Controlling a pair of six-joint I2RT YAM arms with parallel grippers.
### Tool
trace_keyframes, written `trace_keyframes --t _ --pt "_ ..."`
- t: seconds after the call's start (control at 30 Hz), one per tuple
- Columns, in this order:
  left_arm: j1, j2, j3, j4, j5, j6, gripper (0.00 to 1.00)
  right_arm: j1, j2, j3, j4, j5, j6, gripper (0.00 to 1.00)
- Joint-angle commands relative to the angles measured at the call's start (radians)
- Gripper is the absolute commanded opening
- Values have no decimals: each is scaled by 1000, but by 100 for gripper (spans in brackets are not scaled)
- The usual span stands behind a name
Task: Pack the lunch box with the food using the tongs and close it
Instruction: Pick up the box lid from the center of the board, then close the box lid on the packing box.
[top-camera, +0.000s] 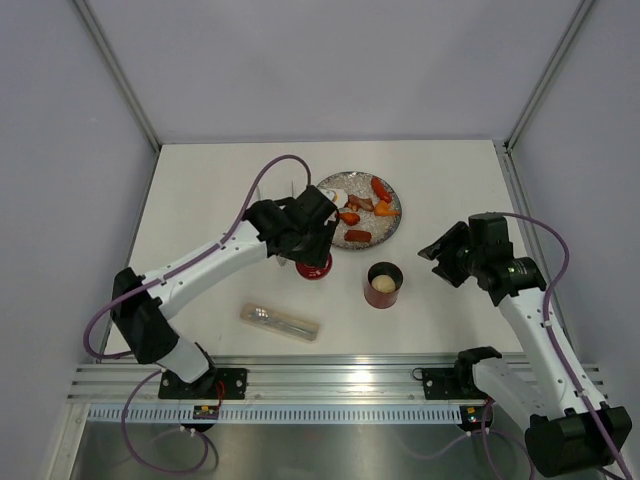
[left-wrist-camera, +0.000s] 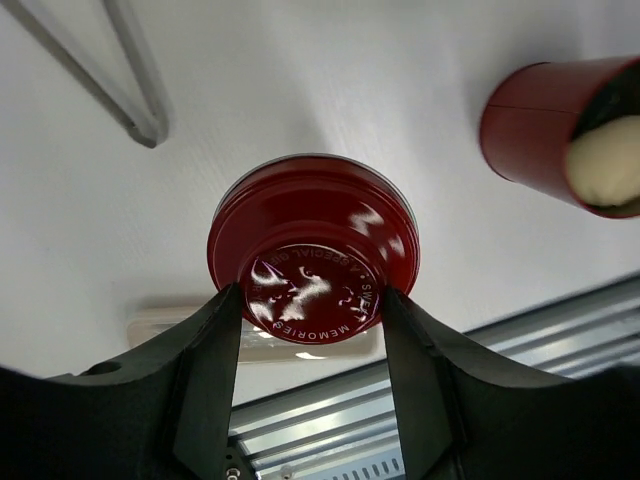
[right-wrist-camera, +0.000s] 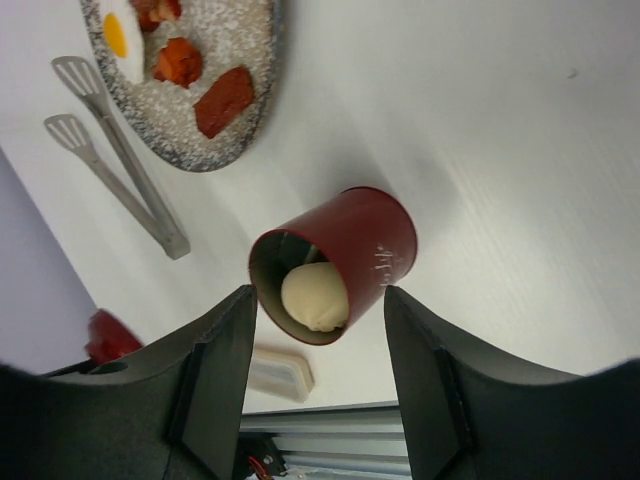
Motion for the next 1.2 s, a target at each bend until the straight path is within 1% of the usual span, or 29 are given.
trace_keyframes --t 0.0,0.03,0.17,0.23,0.27,0.37,0.47,0.63,0.67,0.73,0.97,1.17 --pt "-44 38 111 -44 47 39 6 -48 -27 -19 -92 39 -93 62" --pt "-65 61 131 -50 48 40 6 -74 -27 -23 -102 39 -104 66" --pt "-117 121 234 -73 62 55 6 -157 -8 -34 -132 30 -170 67" --pt "-143 150 281 -92 68 68 6 -175 3 -39 -137 7 -202 67" --pt "-151 183 334 -102 70 71 6 -224 10 -43 -132 -4 -211 67" --pt "-179 245 428 -122 85 82 6 -255 21 -46 -128 -34 -231 67" --pt "-199 288 485 -133 111 95 6 -264 26 -42 -129 -41 -242 67" --pt "-223 401 602 -167 140 115 5 -301 38 -40 -135 -57 -269 67" --pt "-226 418 616 -176 143 118 5 -309 39 -42 -132 -62 -274 70" --pt "-231 458 663 -185 147 121 5 -332 42 -49 -131 -86 -280 71" --pt "-234 544 752 -204 137 131 5 -356 39 -59 -129 -123 -291 71" --pt "-234 587 781 -202 137 134 5 -358 39 -62 -138 -134 -297 71"
